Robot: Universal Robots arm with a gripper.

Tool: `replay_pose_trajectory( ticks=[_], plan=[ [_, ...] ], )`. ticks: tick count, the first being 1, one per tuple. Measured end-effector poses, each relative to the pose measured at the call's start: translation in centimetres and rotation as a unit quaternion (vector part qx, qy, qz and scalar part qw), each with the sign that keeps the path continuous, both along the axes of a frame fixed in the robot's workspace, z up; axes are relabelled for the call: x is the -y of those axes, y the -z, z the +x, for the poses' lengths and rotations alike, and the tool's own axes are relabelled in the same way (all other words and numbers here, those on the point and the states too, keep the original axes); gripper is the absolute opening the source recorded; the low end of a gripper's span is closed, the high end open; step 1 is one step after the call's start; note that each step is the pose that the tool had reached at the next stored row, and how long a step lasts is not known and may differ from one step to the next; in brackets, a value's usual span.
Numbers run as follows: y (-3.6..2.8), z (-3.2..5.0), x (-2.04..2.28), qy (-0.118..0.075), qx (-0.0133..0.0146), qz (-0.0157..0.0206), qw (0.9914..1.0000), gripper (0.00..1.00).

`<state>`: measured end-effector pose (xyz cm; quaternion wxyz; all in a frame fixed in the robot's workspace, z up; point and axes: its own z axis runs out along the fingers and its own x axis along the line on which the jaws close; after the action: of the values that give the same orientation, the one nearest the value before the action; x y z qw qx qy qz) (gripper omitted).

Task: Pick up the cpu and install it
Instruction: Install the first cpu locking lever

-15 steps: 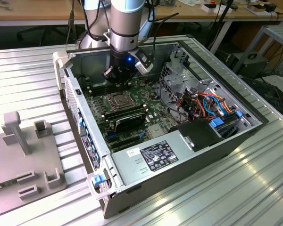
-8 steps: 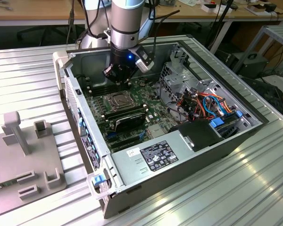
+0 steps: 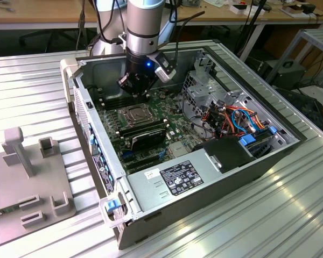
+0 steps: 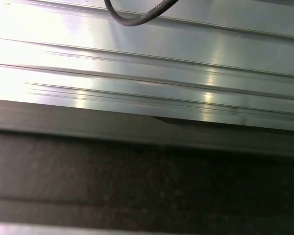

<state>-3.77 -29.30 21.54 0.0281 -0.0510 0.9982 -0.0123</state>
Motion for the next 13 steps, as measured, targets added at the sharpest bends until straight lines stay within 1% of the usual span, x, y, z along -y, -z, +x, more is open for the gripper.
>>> replay_pose_trajectory(
  ticks=[2, 7, 10, 13],
  plan=[
    [0.00, 0.00, 0.00, 0.001, -0.0015, -0.0021, 1.00000, 0.11],
    [0.01, 0.00, 0.09, 0.006, -0.0017, -0.0024, 0.99998, 0.11],
    [0.01, -0.01, 0.51, 0.007, -0.0017, -0.0024, 0.99997, 0.11],
    [0.00, -0.06, 1.07, 0.007, -0.0017, -0.0024, 0.99997, 0.11]
  ],
)
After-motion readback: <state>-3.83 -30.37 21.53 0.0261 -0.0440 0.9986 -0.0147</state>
